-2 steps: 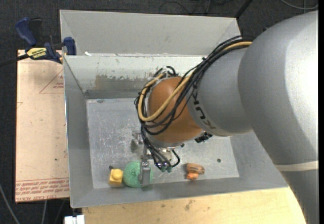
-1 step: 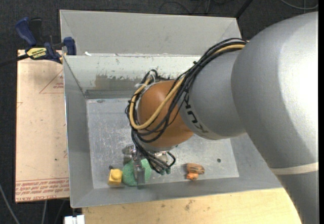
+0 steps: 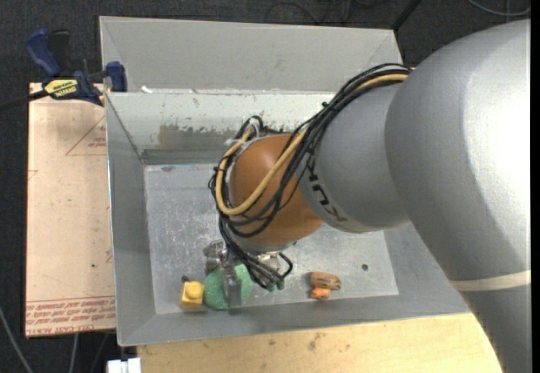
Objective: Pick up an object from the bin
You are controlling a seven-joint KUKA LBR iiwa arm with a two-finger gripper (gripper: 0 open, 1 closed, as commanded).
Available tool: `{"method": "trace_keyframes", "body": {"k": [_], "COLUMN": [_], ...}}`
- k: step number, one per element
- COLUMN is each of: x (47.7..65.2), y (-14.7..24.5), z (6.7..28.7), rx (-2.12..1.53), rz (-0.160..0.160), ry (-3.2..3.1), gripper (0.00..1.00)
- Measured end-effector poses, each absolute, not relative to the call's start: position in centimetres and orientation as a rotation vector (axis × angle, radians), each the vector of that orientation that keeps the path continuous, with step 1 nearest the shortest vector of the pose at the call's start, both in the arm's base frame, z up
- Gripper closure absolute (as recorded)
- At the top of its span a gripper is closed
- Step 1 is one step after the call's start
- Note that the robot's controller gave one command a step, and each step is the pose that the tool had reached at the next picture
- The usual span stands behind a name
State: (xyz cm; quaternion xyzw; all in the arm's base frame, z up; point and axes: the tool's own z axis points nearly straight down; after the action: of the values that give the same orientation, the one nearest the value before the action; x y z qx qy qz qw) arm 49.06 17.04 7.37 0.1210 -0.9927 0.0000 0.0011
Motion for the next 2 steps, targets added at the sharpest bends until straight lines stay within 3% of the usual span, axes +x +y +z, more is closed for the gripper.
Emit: {"method": "trace_keyframes", "body": {"k": [1, 2], "x": [51.16, 51.16], "y": [17.23, 17.22], "z": [16.89, 16.88], "rx": [0.428, 0.428], "rz": [-0.002, -0.002], "ry": [-3.114, -3.114], "gripper": [1.0, 1.0]}}
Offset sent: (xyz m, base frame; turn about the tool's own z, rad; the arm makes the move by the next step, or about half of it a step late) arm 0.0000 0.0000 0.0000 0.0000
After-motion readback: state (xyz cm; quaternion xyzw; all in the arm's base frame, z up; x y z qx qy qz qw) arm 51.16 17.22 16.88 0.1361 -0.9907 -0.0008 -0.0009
